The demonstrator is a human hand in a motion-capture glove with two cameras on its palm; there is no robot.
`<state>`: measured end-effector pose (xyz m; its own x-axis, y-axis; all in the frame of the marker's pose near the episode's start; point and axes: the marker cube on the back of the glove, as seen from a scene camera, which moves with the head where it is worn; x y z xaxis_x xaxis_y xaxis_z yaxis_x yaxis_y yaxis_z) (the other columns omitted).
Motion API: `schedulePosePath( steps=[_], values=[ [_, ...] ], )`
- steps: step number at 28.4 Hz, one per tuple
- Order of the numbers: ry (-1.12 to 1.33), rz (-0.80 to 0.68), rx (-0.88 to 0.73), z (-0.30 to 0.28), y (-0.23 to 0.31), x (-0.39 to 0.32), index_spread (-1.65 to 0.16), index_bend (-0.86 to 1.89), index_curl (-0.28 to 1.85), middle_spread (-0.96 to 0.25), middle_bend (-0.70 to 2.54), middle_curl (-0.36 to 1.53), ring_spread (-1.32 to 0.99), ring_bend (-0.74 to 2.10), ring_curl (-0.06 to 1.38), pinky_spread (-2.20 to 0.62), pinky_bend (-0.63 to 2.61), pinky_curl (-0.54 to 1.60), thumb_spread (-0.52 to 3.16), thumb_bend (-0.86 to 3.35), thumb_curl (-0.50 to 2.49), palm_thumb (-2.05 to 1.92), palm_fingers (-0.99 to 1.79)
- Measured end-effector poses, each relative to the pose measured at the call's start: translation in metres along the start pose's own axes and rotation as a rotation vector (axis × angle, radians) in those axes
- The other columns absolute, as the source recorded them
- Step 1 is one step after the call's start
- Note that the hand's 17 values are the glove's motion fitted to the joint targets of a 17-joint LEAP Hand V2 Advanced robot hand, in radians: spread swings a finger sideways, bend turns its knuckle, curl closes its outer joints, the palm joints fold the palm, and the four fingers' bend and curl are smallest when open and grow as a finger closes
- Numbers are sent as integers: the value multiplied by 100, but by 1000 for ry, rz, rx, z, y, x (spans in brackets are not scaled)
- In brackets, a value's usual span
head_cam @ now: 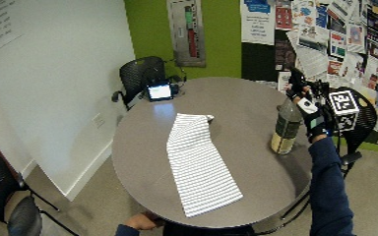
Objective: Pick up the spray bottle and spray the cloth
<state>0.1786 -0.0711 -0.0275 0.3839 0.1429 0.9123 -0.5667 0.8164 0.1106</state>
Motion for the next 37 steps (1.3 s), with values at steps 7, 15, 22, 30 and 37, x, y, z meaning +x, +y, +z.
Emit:
schedulePosePath(
  steps=[7,15,22,30,37],
  values=[
    [-11,3,14,3,-10,-1,-32,26,34,-14,30,41,-20,42,34,18,9,24,103,1,47,91,98],
    [32,23,33,10,-19,3,-29,31,41,-18,34,45,-23,45,39,8,12,23,87,-1,52,98,110],
    [31,40,97,16,-26,3,-28,31,46,-18,37,49,-25,45,42,-8,26,29,72,-1,57,103,123],
    [59,-1,174,25,-38,2,-26,32,50,-16,48,52,-25,45,43,-18,30,32,59,-3,62,100,137],
    [51,-18,242,32,-39,-8,-26,32,52,-15,50,52,-24,52,45,-24,33,35,52,-3,66,98,140]
  ],
)
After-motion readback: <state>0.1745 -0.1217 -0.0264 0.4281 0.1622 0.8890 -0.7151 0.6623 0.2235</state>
